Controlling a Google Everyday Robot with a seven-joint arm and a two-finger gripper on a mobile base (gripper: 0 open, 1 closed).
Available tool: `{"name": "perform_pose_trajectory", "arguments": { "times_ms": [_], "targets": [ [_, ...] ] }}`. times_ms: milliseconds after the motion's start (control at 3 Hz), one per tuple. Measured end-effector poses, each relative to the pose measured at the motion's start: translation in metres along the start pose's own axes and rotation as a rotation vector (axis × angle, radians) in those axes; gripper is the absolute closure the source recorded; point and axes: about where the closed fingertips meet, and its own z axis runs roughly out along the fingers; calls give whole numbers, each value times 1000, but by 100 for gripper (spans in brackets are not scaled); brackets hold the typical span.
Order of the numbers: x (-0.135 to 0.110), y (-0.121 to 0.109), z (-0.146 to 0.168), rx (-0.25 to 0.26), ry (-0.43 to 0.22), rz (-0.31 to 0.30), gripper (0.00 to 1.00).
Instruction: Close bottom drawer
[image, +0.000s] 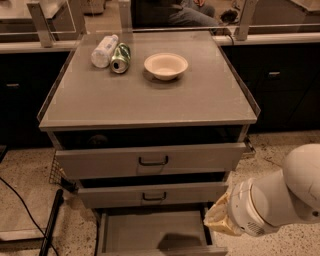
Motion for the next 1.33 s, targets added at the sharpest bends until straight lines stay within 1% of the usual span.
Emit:
{"name": "perform_pose_trajectory", "arguments": {
  "times_ms": [333, 667, 1000, 1333],
  "targets": [
    [26, -13, 26, 26, 52, -9, 100],
    [99, -44, 83, 89, 111, -23, 100],
    [149, -65, 130, 101, 102, -8, 100],
    [203, -75, 181, 45, 111, 104, 100]
  ]
}}
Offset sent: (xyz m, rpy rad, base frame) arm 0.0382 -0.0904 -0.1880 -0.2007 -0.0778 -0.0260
